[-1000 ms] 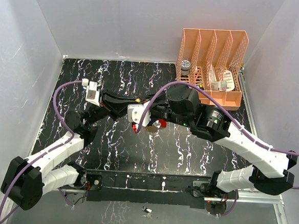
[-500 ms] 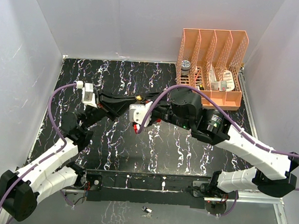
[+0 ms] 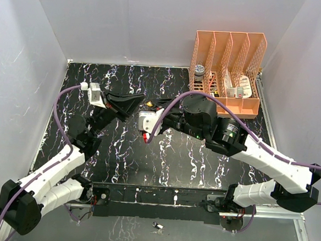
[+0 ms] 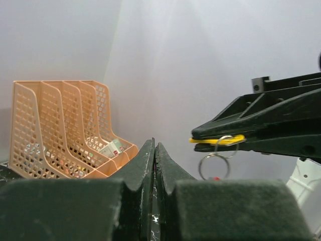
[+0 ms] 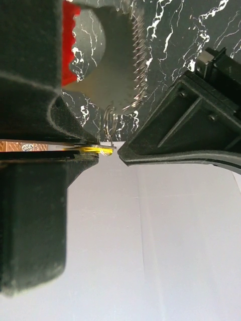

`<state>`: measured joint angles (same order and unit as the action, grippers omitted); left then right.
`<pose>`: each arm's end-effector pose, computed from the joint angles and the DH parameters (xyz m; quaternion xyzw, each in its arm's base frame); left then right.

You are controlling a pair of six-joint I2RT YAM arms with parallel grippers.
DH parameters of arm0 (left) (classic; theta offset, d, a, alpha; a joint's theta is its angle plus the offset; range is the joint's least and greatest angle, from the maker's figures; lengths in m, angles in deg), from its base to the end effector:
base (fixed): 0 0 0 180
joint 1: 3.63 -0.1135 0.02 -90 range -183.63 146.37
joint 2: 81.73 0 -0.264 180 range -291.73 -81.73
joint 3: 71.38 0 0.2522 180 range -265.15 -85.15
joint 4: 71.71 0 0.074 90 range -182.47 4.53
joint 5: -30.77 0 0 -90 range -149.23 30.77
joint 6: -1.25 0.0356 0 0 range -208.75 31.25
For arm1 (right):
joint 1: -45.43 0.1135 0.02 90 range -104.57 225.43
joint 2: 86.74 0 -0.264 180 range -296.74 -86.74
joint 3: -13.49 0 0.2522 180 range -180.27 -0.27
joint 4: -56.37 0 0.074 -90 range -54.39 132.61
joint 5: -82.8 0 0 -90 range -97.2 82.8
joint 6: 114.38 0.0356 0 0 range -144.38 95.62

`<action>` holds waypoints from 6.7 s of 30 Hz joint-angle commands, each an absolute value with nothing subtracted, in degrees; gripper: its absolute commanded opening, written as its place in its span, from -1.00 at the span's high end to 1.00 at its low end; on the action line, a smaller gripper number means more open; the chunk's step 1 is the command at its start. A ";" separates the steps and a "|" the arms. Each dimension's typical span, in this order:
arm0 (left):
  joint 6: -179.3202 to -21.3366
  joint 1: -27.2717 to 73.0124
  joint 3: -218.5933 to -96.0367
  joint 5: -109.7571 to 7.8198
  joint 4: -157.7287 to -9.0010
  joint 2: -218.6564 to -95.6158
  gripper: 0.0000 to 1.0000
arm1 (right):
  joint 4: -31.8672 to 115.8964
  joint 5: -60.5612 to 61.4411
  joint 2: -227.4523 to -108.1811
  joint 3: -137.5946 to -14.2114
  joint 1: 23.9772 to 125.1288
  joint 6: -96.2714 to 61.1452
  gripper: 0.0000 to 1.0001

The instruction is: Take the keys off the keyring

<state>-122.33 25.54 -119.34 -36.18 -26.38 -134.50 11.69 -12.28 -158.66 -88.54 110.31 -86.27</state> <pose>0.1615 -0.1061 0.3719 0.1655 0.4167 -0.5347 0.7162 0.1142 0.2360 0.4634 -0.6944 0.3783 -0.0191 0.6118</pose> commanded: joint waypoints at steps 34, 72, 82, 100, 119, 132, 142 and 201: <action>-117.42 25.36 -126.07 -24.42 -32.60 -132.66 0.38 | 18.71 -13.84 -156.35 -88.12 110.55 -87.04 1.00; -129.08 25.37 -125.82 -17.84 -16.80 -141.41 0.39 | 20.49 -13.18 -156.70 -87.64 110.56 -87.37 0.99; -134.34 25.33 -125.80 -19.04 -9.91 -145.13 0.91 | 21.78 -12.91 -156.18 -86.69 110.60 -87.53 1.00; -125.27 25.36 -126.75 -31.47 -26.26 -138.39 1.00 | 23.23 -14.77 -155.03 -85.61 110.60 -88.25 0.99; -125.65 25.37 -125.13 -40.83 -18.16 -139.28 1.00 | 22.24 -14.14 -157.23 -85.30 110.64 -86.38 0.98; -130.02 25.33 -126.13 -40.28 -11.60 -141.38 1.00 | 24.32 -12.85 -157.37 -81.35 110.64 -83.60 0.99; -128.20 25.37 -125.96 -41.92 -13.14 -140.13 1.00 | 26.42 -14.08 -156.37 -79.24 110.64 -81.26 1.00; -107.00 6.62 -129.21 -49.71 -34.69 -188.17 1.00 | 48.19 -0.33 -194.33 -71.98 76.83 -24.50 1.00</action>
<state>-105.00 7.46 -125.72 -52.75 -40.56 -186.22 43.10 -1.42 -194.09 -72.28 77.52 -26.90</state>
